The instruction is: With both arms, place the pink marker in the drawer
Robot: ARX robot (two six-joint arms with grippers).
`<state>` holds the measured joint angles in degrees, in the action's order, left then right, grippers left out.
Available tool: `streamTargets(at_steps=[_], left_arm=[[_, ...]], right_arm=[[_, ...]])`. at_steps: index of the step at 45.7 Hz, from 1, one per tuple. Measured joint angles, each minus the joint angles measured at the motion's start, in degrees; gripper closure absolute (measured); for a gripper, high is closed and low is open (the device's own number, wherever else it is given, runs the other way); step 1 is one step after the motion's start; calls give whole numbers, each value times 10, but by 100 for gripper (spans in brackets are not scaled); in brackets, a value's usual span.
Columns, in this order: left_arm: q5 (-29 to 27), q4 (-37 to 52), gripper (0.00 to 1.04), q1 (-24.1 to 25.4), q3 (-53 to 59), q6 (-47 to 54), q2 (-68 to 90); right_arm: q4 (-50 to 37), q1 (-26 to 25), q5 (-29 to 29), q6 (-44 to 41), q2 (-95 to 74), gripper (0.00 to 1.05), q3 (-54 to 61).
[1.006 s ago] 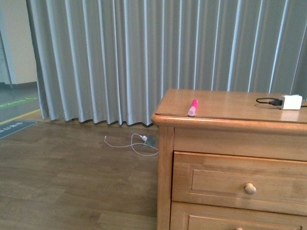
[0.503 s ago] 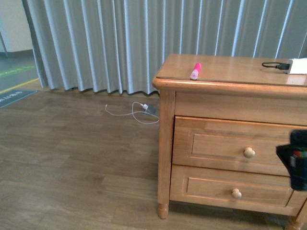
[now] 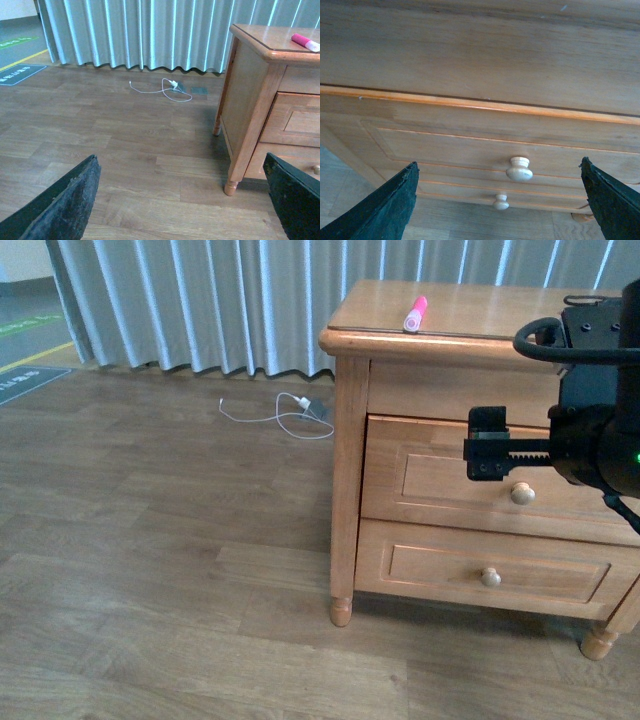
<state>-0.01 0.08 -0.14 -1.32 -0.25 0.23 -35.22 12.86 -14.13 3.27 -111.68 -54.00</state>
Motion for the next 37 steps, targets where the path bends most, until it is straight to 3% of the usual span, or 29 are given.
streamTargets(at_steps=[37], left_arm=[[0, 0, 6, 0, 0, 0, 0]], right_arm=[[-14, -46, -23, -7, -191, 9, -129]])
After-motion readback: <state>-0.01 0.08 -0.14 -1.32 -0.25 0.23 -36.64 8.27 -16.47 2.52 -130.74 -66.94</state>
